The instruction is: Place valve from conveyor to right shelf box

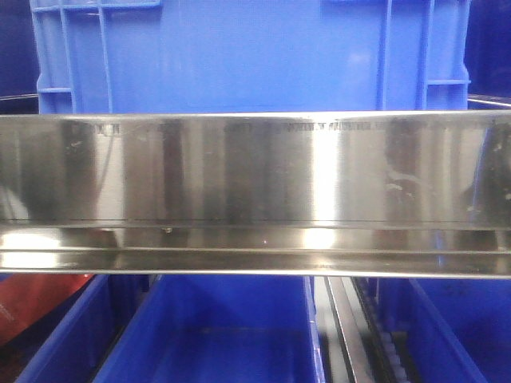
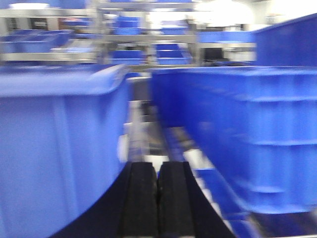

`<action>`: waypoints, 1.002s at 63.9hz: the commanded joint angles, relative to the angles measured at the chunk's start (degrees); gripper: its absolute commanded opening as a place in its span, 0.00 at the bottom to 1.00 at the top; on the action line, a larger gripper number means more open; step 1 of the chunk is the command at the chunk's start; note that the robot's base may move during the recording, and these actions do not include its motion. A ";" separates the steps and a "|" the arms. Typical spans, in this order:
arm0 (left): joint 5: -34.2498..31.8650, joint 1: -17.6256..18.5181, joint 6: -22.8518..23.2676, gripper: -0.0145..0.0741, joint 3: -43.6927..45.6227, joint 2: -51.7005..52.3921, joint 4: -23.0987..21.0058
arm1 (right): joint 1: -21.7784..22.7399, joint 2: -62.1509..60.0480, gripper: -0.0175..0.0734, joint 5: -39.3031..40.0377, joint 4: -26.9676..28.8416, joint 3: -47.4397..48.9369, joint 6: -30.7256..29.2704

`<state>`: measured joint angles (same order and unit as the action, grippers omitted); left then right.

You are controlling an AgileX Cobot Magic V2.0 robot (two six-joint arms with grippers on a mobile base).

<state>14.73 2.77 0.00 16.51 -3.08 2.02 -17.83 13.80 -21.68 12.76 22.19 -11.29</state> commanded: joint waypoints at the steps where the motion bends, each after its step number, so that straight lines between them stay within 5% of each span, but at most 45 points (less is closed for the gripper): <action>1: -5.42 -2.20 0.68 0.04 -4.05 0.08 -0.37 | 0.10 -0.38 0.01 1.46 -0.30 -0.15 -0.44; 21: -16.26 -3.17 0.68 0.04 -16.51 3.08 -0.37 | 0.10 -0.38 0.01 1.46 -0.30 -0.15 -0.44; 64: -15.75 -3.17 0.68 0.04 -16.51 3.08 -0.37 | 0.10 -0.38 0.01 1.46 -0.30 -0.15 -0.44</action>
<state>0.00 -0.28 0.00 -0.07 -0.31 2.02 -17.83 13.71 -21.58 12.65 22.19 -11.29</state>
